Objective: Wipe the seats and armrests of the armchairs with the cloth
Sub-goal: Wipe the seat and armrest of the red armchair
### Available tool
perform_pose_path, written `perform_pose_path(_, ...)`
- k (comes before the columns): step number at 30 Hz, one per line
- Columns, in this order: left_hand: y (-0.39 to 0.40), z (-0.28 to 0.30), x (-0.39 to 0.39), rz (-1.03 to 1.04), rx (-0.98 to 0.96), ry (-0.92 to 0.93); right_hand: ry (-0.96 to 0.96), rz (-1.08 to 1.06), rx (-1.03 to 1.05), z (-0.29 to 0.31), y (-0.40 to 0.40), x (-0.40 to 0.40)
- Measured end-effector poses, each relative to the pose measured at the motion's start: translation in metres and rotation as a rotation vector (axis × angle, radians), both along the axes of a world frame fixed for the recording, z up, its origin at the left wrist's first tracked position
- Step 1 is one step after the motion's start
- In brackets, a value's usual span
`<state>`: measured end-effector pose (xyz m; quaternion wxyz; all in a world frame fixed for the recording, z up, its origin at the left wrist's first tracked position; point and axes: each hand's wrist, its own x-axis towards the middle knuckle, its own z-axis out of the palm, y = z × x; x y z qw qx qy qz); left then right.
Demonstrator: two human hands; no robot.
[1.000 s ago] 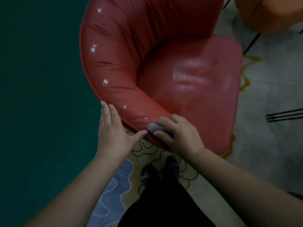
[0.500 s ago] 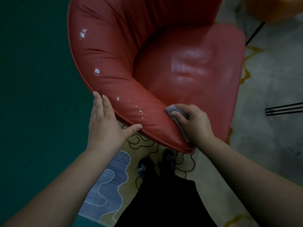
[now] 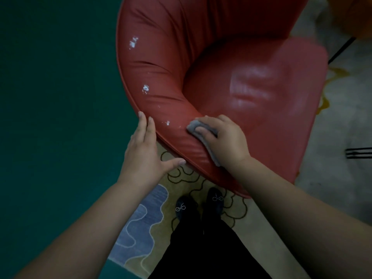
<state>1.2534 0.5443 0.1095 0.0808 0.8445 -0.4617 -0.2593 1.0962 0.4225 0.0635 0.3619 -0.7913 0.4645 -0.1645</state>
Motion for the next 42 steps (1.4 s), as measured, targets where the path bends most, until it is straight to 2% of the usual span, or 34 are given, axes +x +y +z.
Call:
perform_pose_path(2,0.001,0.000,0.001,0.032,-0.023,0.014,-0.051,-0.092,0.036,0.004,-0.002,0.007)
perform_pose_path(3,-0.001,-0.001,0.002,0.054,-0.040,0.016,-0.090,-0.071,0.021,0.008,0.001,0.013)
perform_pose_path(6,-0.005,-0.005,0.007,0.119,-0.078,0.028,-0.092,0.217,-0.099,0.013,0.017,0.029)
perform_pose_path(7,-0.006,-0.005,0.010,0.127,-0.080,0.038,-0.075,0.248,-0.117,0.011,0.015,0.030)
perform_pose_path(12,-0.007,-0.007,0.021,0.125,-0.080,0.067,-0.016,-0.042,0.046,-0.007,-0.028,0.006)
perform_pose_path(14,-0.010,-0.007,0.023,0.122,-0.085,0.075,-0.100,-0.058,0.058,0.000,-0.027,0.014)
perform_pose_path(16,-0.011,-0.009,0.025,0.115,-0.094,0.080,-0.198,0.049,0.018,0.012,-0.013,0.035)
perform_pose_path(19,-0.010,-0.012,0.027,0.100,-0.120,0.096,-0.118,0.248,-0.111,0.013,0.001,0.057)
perform_pose_path(20,-0.009,-0.012,0.029,0.094,-0.130,0.103,-0.070,0.209,-0.106,0.010,-0.005,0.058)
perform_pose_path(23,-0.011,-0.011,0.041,0.079,-0.154,0.153,0.056,-0.078,0.020,-0.004,-0.036,0.041)
perform_pose_path(25,-0.016,-0.010,0.053,0.090,-0.167,0.191,0.003,-0.202,0.087,-0.005,-0.042,0.042)
perform_pose_path(27,-0.022,-0.010,0.067,0.096,-0.182,0.199,-0.113,-0.147,0.081,0.008,-0.030,0.061)
perform_pose_path(29,-0.031,-0.010,0.082,0.080,-0.178,0.194,-0.105,0.044,0.027,0.015,-0.011,0.082)
perform_pose_path(30,-0.035,-0.009,0.090,0.062,-0.171,0.191,-0.068,0.061,0.006,0.013,-0.008,0.086)
perform_pose_path(33,-0.047,-0.005,0.115,-0.004,-0.157,0.184,-0.023,-0.233,0.097,0.005,-0.022,0.082)
perform_pose_path(36,-0.056,-0.003,0.136,-0.065,-0.147,0.178,-0.083,-0.325,0.112,0.009,-0.025,0.094)
perform_pose_path(39,-0.062,-0.004,0.148,-0.111,-0.144,0.162,-0.204,-0.245,0.016,0.027,-0.013,0.137)
perform_pose_path(42,-0.065,-0.005,0.155,-0.152,-0.139,0.159,-0.025,-0.051,-0.114,0.030,-0.007,0.164)
